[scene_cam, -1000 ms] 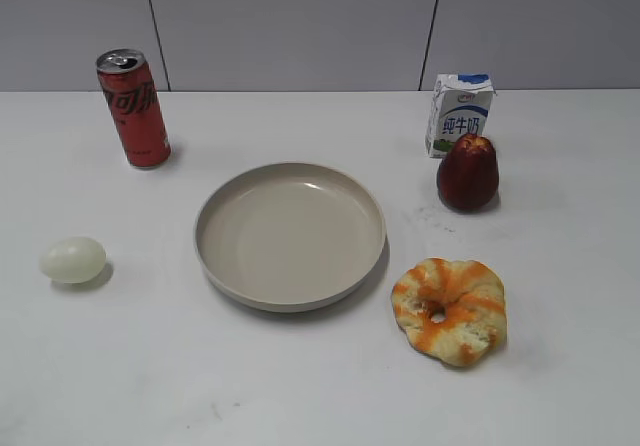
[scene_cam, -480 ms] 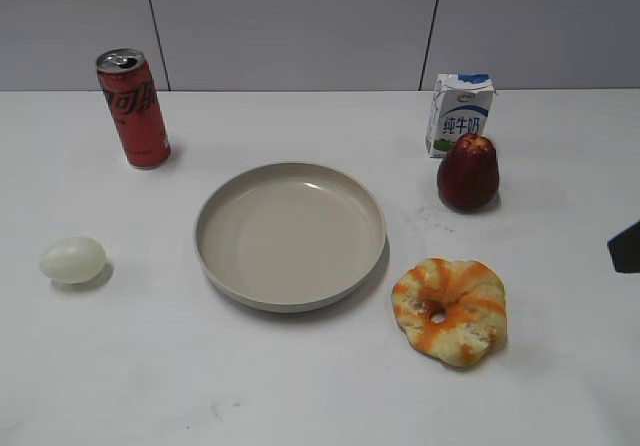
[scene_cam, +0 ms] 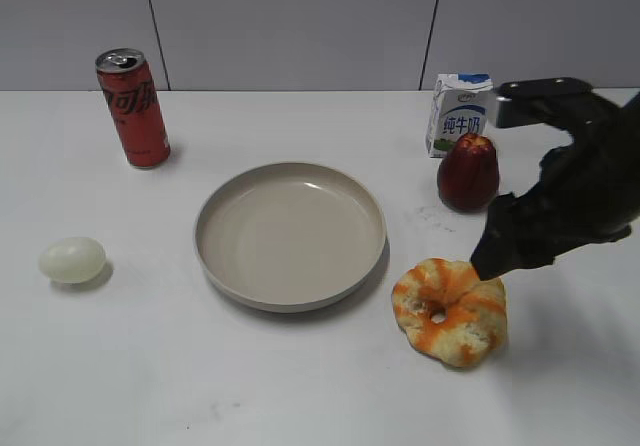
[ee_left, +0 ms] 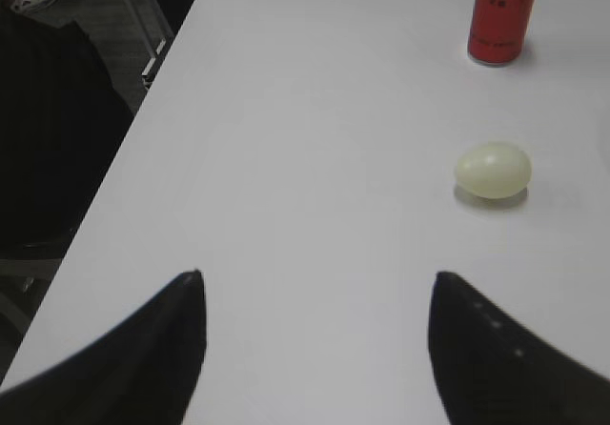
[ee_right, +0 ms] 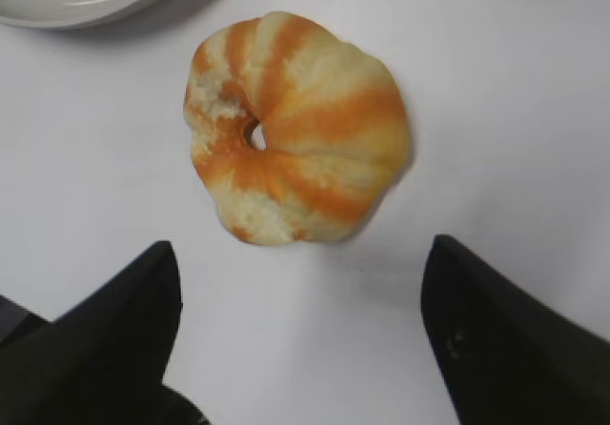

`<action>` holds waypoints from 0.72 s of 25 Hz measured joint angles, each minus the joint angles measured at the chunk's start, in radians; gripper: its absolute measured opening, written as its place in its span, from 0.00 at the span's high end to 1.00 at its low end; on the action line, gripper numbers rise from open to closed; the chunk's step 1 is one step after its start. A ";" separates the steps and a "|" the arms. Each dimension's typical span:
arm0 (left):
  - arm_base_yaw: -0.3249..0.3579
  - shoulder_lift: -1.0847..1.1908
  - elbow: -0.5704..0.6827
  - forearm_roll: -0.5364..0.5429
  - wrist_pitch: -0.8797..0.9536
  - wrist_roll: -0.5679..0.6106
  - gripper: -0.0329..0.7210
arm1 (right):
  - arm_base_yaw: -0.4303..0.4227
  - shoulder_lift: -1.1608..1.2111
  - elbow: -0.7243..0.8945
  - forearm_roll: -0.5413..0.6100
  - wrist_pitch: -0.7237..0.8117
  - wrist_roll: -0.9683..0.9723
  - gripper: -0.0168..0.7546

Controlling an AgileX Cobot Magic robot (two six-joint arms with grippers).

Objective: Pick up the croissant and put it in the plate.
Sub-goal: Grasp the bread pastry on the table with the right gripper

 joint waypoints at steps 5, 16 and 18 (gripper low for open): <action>0.000 0.000 0.000 0.000 0.000 0.000 0.22 | 0.000 0.070 -0.005 -0.007 -0.032 0.002 0.24; 0.000 0.000 0.000 0.000 0.000 0.000 0.22 | 0.000 -0.040 -0.012 0.004 -0.008 0.004 0.70; 0.000 0.000 0.000 0.000 0.000 0.000 0.22 | 0.000 -0.092 -0.043 0.017 0.017 0.001 0.70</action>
